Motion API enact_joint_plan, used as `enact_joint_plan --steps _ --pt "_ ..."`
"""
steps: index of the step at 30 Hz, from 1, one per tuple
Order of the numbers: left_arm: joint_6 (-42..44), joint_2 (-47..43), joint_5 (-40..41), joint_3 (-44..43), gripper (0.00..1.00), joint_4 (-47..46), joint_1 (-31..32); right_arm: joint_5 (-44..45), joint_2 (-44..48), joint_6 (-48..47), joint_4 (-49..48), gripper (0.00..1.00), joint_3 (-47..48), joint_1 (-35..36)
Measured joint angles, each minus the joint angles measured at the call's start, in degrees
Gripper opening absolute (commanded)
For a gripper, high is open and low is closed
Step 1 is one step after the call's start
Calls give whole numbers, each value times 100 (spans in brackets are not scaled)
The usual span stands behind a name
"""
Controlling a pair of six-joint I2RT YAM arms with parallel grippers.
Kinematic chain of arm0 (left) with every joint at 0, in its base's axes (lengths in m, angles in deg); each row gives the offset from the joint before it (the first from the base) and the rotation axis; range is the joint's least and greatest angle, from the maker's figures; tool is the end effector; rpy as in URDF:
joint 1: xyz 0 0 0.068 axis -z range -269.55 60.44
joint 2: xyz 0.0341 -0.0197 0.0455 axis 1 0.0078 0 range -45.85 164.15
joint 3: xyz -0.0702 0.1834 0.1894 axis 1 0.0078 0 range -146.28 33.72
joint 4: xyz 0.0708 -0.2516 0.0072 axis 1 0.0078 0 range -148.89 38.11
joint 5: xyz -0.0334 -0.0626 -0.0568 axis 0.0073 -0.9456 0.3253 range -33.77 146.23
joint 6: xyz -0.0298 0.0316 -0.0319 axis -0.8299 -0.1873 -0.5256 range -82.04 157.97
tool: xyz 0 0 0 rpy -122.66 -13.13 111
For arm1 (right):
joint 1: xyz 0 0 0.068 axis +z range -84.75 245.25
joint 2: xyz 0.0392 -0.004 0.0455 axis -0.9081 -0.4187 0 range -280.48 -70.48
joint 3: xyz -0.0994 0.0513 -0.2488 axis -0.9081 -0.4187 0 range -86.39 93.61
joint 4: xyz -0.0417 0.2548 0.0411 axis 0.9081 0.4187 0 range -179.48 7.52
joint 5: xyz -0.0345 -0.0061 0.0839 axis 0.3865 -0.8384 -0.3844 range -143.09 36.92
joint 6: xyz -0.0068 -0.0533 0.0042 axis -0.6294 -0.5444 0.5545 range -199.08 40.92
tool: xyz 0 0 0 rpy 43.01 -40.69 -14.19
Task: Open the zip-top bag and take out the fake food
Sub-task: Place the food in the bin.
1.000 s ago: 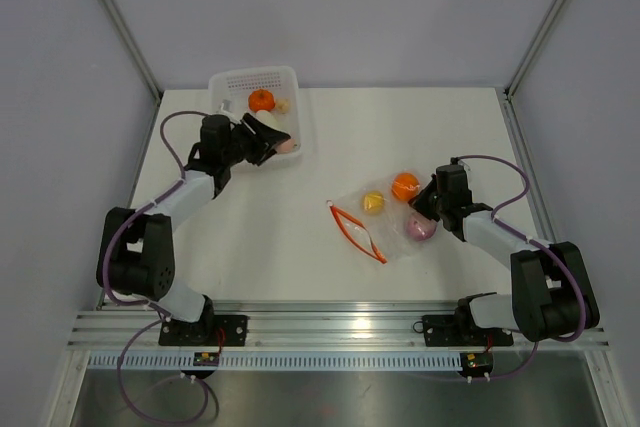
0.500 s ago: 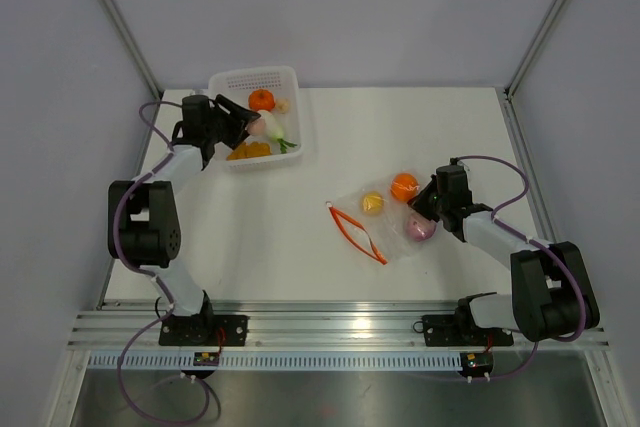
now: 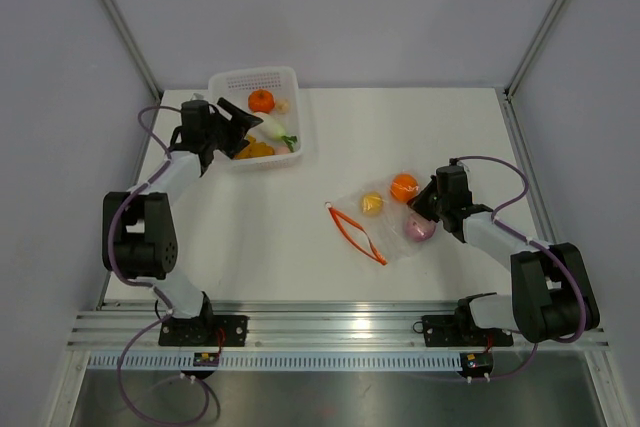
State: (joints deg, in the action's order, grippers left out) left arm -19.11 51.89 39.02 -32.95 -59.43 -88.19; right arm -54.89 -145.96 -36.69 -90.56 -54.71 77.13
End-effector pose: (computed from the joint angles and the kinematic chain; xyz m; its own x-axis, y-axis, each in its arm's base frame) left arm 0.3890 -0.0196 0.2452 -0.5090 -0.7899 -0.3420 -0.2753 0.5259 -0.8048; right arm 0.2471 0.0532 0.1684 -0.6443 0.5531 -0.5282 0.2789 0.8130 0.5111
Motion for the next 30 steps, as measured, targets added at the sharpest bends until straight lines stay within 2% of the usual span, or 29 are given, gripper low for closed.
enact_joint_plan --steps 5,13,15,16,18,19,23,30 --pt "-57 -874 -9 750 79 -107 494 -48 7 -24 2 0 -2 0" --pt "205 -2149 79 1794 75 -326 2166 -111 85 24 -144 0 -101 0" --pt "334 -2243 94 2015 70 -350 2455 -140 85 50 -195 0 -101 0" --pt "404 -2251 98 2140 60 -382 2562 -157 85 57 -225 0 -101 0" --pt "531 -2251 103 2463 48 -468 2712 -205 85 66 -262 0 -101 0" --pt "603 -2251 103 2636 39 -490 2765 -225 85 74 -275 0 -101 0" --pt "824 -2175 85 3171 30 -610 2903 -234 85 90 -280 0 -101 0" --pt "907 -1784 87 3355 26 -1071 3462 -234 85 96 -280 0 -103 0"
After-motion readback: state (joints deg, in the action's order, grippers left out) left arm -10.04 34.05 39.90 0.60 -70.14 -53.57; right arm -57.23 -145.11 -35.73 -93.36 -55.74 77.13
